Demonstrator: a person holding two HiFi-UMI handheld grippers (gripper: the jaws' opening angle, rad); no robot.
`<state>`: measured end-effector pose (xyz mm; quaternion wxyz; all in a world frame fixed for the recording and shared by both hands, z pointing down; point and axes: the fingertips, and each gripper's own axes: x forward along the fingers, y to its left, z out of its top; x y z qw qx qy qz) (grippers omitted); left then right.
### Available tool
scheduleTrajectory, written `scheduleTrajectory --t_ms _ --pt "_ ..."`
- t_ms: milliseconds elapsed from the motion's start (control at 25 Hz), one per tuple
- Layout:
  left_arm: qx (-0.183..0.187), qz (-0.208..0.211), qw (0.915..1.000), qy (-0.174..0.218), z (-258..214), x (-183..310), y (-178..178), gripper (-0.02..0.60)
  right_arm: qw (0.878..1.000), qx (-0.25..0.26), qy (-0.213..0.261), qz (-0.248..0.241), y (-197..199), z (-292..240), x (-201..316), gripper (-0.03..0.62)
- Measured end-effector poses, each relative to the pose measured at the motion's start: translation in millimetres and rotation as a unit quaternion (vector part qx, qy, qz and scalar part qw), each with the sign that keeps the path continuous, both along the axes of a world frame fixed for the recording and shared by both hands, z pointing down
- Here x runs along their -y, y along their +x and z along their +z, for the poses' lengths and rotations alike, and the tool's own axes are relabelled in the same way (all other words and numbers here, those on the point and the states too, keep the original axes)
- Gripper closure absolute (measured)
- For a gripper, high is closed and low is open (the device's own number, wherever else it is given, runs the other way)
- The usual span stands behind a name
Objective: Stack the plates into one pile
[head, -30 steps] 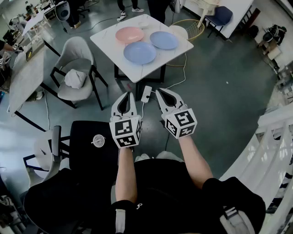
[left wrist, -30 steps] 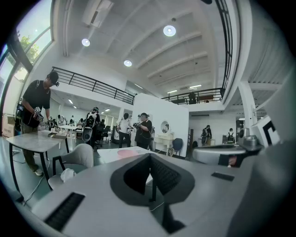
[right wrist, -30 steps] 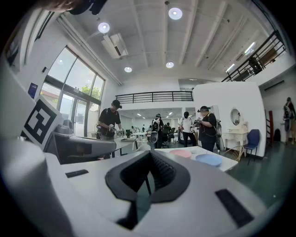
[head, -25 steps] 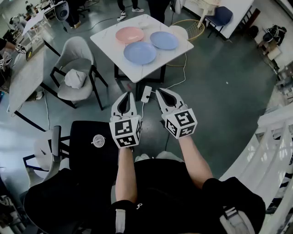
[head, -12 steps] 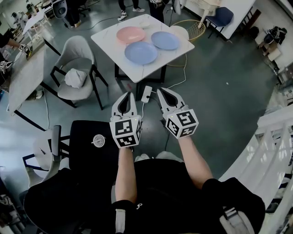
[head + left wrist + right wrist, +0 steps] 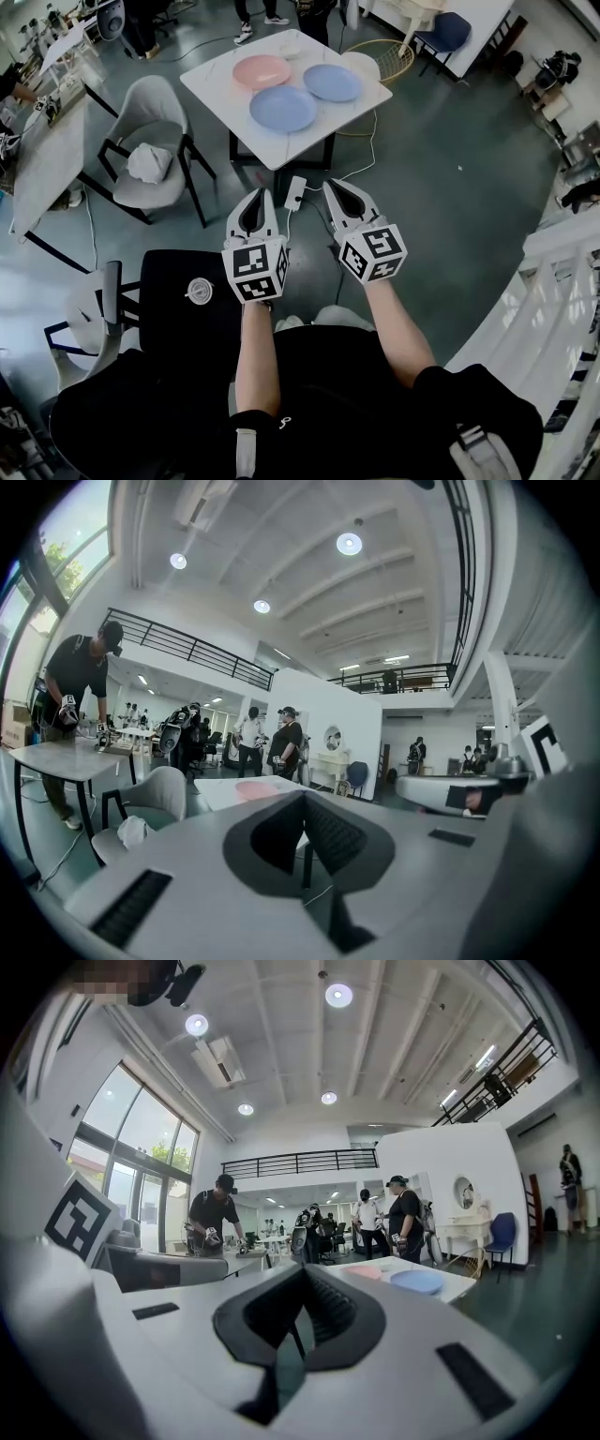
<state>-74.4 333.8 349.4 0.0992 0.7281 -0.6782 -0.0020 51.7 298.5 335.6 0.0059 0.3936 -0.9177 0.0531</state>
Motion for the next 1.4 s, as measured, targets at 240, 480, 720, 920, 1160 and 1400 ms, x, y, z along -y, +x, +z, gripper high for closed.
scheduleTrajectory --t_ms 240,480,720,920,1160,1400 --pt "-0.008 0.015 0.9998 0.003 -0.6 3.7 10.3 0.566 1.0 -0.006 -0.002 0.018 12.8 -0.7 1.2 0.588" --pt "-0.015 0.027 0.9995 0.005 -1.8 8.9 18.9 0.566 1.0 -0.014 0.006 0.022 18.1 -6.2 1.5 0.588" --pt "-0.014 0.018 0.9995 0.019 -10.5 20.2 10.1 0.566 1.0 -0.012 0.024 0.009 5.9 -18.5 15.3 0.588" --pt "-0.014 -0.009 0.9991 0.039 -21.1 33.3 -9.1 0.566 0.999 -0.009 0.032 -0.003 -3.4 -21.9 32.3 0.588" --pt "-0.012 -0.026 0.9989 0.037 -16.9 69.0 -21.4 0.566 1.0 0.008 0.024 0.004 -1.1 -18.6 80.6 0.588" --pt "-0.017 -0.039 0.9989 0.019 -3.6 125.2 -25.6 0.566 1.0 0.007 0.004 -0.009 -7.9 -2.3 141.2 0.588"
